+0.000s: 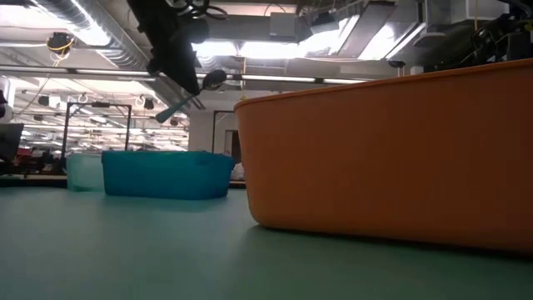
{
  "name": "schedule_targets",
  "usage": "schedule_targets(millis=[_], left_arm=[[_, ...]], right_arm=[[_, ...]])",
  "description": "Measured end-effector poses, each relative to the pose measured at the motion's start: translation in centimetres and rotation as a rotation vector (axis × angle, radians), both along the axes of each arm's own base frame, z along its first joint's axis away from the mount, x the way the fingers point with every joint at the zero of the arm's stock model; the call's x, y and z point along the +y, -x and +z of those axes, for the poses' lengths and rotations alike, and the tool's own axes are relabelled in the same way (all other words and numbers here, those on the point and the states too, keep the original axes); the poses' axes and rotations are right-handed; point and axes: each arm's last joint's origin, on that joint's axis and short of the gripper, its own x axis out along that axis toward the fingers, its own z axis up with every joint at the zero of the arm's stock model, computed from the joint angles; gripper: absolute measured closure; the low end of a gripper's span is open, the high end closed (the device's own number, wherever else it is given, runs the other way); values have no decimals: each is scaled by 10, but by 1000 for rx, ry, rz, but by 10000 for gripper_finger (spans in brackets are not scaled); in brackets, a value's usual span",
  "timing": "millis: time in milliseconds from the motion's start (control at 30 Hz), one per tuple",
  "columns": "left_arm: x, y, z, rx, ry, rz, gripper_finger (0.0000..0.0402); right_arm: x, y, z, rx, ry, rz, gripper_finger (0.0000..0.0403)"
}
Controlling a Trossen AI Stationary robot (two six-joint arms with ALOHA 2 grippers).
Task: Sort silverware by color (type)
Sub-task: Put the blue spoon into the transparent green bin
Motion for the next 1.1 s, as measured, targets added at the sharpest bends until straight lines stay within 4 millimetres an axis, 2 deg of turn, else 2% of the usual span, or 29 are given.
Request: schedule_targets(millis=[300, 533, 700, 1100], left_arm=[[21, 9, 0, 83, -76, -48, 400], [40, 19, -1, 121, -97, -1, 400], [57, 30, -2, 143, -92, 72, 400], [86, 70, -9, 300, -29, 277, 400]], right_arm=[[0, 0, 0, -1, 0, 0, 306], [0, 0, 0, 0, 0, 0, 306], [0, 0, 0, 0, 0, 0, 306], [0, 0, 0, -1, 0, 0, 306]])
